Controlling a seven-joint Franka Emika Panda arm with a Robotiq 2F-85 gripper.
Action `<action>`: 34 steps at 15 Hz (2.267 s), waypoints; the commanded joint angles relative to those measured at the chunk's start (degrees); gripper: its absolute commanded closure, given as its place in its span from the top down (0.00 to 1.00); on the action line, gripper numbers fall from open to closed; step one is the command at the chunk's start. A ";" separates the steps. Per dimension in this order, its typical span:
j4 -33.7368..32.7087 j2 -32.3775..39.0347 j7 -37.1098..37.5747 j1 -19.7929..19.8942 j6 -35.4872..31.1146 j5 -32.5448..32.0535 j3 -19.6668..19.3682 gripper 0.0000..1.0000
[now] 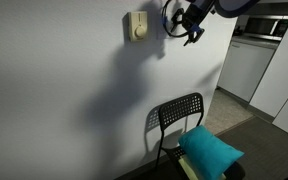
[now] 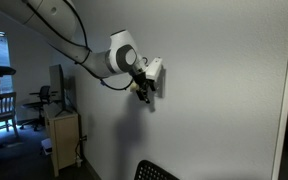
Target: Flip the right light switch up
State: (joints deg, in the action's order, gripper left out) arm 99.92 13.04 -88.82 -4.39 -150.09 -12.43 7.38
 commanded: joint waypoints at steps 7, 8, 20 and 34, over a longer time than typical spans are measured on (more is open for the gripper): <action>-5.61 5.12 -0.16 0.74 -1.06 0.24 -0.33 1.00; -5.90 5.28 0.77 0.47 -0.82 -0.57 -0.72 1.00; -4.75 0.48 28.29 -4.96 3.36 -20.17 -5.03 1.00; -1.73 -2.25 32.32 -2.73 13.35 -7.47 -1.83 1.00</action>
State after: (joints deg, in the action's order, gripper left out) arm 95.58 12.91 -56.97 -8.16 -137.76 -22.30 4.28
